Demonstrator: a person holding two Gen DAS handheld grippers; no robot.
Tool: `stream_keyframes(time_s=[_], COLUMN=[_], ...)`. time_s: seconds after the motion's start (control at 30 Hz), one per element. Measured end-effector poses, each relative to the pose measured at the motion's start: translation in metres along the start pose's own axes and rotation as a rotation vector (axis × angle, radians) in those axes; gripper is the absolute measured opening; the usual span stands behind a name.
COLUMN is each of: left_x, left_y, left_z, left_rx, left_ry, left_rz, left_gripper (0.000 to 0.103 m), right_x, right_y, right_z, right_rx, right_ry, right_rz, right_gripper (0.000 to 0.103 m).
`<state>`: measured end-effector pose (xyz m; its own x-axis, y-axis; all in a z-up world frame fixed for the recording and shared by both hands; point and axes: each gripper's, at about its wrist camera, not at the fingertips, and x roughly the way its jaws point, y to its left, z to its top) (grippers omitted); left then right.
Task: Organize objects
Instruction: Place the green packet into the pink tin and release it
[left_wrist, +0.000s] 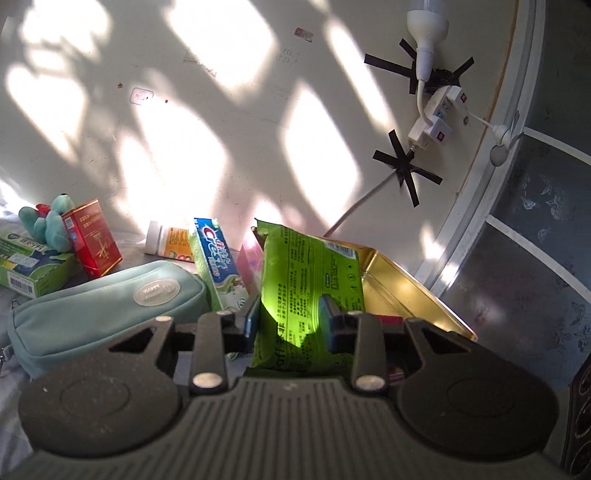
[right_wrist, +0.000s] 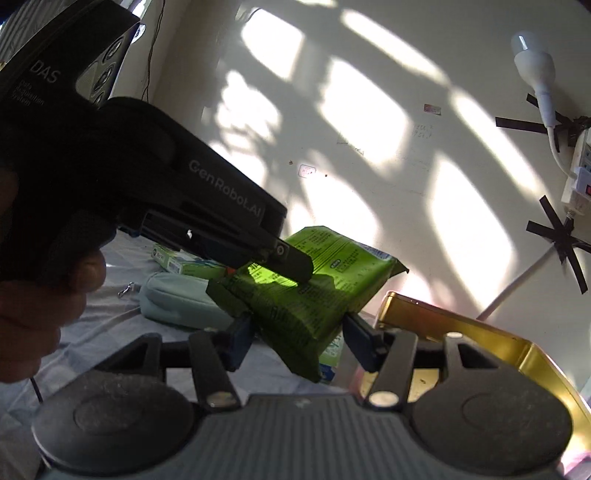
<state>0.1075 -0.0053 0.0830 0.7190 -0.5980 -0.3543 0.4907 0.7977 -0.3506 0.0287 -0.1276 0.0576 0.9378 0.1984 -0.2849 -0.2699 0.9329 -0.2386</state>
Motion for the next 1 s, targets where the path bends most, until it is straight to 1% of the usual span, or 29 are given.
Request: stream_keyframes(time_s=[0.1,0.23,0.33,0.43,0.5,0.53,0.63,0.8,1.0], left_x=[0.030,0.066,0.088,0.098,0.099,0.097,0.088,0.067,0.042], left_y=[-0.017,-0.032,-0.036,-0.037,-0.038,-0.039,-0.045,-0.053,-0.062], left_z=[0.005,0.005,0.002,0.001,-0.001,-0.002,-0.005,-0.011,-0.024], left_rx=[0.011,0.030,0.042,0.060,0.071,0.080,0.120,0.135,0.180], left_ry=[0.021,0.054,0.080,0.091,0.099,0.099,0.087,0.080,0.081], left_rz=[-0.051,-0.074,-0.054,0.003,0.021,0.028,0.069,0.111,0.196], left_gripper=[0.036,0.036,0.037,0.037,0.039,0.042,0.046,0.046,0.047], right_x=[0.000,0.011,0.026,0.041,0.044,0.044,0.038,0.014,-0.021], right_y=[-0.028,-0.061,-0.081,-0.088,-0.086,-0.087,-0.086,-0.085,-0.079], right_z=[-0.002,-0.011,-0.019,-0.025,-0.028,-0.029,-0.033,-0.033,-0.035], right_rx=[0.018,0.052,0.089,0.094,0.097,0.107,0.129,0.169,0.217], right_ry=[0.014,0.060,0.105,0.125,0.125,0.122,0.109,0.077,0.047], right_rz=[-0.058,-0.099,-0.096,-0.106,-0.121,-0.118,-0.117,-0.135,-0.177], right_gripper=[0.054,0.054,0.054,0.058,0.058,0.059,0.059,0.059,0.059])
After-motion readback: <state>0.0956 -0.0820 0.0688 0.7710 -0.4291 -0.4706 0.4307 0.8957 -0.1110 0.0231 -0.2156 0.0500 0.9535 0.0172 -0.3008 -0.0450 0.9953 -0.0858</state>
